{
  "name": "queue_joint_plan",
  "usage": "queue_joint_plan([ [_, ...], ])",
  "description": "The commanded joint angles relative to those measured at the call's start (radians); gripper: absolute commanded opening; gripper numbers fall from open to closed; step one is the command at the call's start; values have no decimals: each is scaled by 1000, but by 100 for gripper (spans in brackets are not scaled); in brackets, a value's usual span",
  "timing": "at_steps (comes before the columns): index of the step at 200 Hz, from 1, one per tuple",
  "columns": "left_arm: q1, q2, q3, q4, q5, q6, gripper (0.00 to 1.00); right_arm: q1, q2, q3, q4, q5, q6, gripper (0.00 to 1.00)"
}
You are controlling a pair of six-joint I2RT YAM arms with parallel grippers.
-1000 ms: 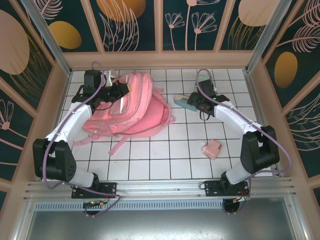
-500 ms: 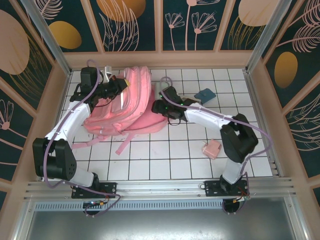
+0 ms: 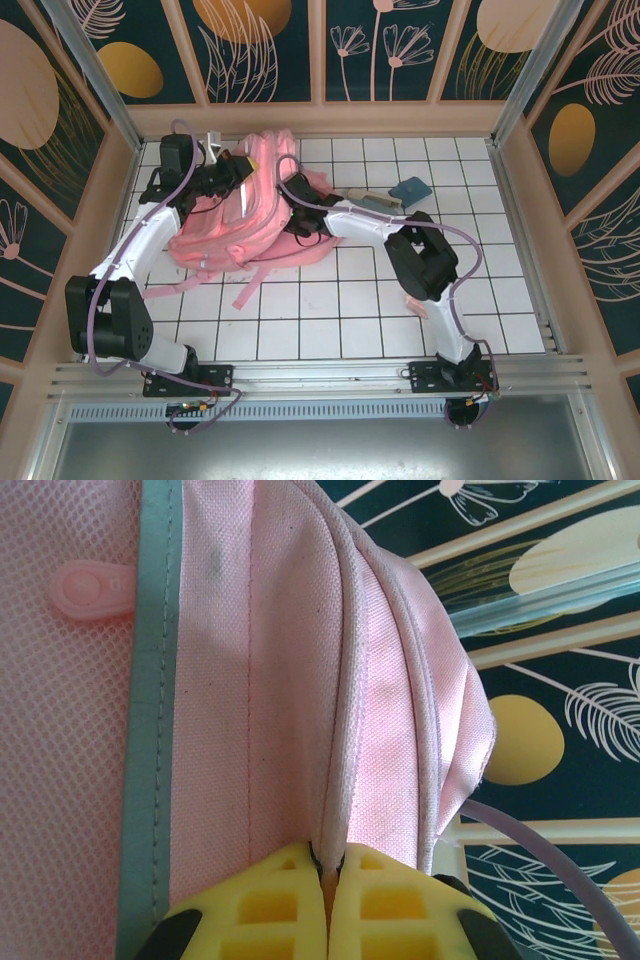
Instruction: Pack books, pencil case, and school supplies into a backpack
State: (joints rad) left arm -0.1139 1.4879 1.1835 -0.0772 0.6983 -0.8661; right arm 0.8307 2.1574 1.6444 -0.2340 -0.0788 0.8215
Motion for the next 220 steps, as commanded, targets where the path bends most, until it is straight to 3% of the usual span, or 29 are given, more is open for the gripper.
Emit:
queue_joint_plan([
  [1, -6, -39, 13, 120, 69, -4, 0, 26, 57, 65, -29, -38, 6, 75],
  [47, -6, -35, 16, 109, 66, 9, 0, 30, 25, 61, -41, -30, -32, 99],
  [143, -7, -24, 16, 70, 43, 58, 0, -12, -271, -191, -48, 65, -108, 99],
  [220, -6, -7, 3, 76, 63, 84, 0, -188, -580, -514, -188, 181, -70, 96],
])
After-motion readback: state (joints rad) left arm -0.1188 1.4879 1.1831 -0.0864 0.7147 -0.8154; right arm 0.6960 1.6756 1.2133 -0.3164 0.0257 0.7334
